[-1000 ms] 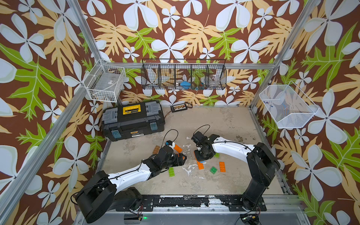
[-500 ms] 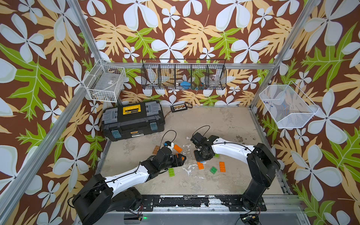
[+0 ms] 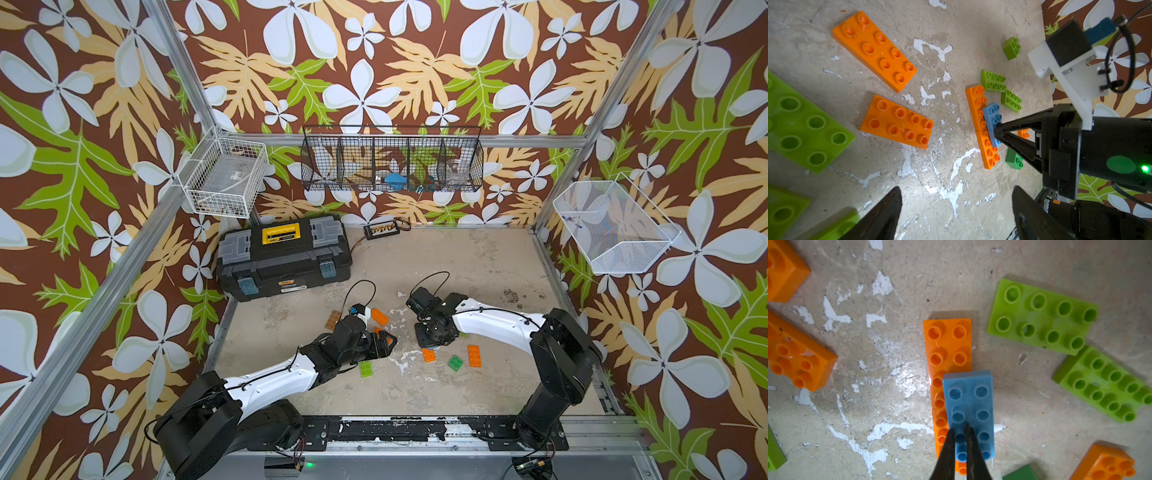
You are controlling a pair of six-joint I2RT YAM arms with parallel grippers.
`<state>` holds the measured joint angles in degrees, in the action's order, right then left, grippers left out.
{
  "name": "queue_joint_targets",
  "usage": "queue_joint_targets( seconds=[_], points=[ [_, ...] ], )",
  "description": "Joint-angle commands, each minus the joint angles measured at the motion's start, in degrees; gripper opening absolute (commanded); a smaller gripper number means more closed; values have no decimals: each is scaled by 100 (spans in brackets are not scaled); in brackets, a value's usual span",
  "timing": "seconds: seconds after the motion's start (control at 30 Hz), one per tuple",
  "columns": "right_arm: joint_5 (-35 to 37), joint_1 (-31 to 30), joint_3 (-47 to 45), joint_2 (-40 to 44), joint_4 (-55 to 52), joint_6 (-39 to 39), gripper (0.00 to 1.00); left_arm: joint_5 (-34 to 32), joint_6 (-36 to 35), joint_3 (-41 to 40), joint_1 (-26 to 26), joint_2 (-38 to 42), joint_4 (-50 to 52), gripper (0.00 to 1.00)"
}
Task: Assemble a small pinwheel with lego
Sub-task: Assemble the lego brick with the lego brick.
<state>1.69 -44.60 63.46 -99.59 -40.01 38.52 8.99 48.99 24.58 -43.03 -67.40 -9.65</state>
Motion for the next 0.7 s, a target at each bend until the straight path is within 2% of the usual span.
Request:
queue_joint_targets(
  seconds=[0.0, 0.4, 0.67],
  points=[
    [33, 0, -74, -116, -561, 55, 12, 39, -30, 9, -4, -1, -58, 84],
    [243, 45, 53, -332, -160, 374, 11, -12, -4, 71, -4, -72, -77, 83],
    [-20, 44, 143, -539, -210, 142, 13, -42, -112, 91, -4, 8, -1, 83]
  ],
)
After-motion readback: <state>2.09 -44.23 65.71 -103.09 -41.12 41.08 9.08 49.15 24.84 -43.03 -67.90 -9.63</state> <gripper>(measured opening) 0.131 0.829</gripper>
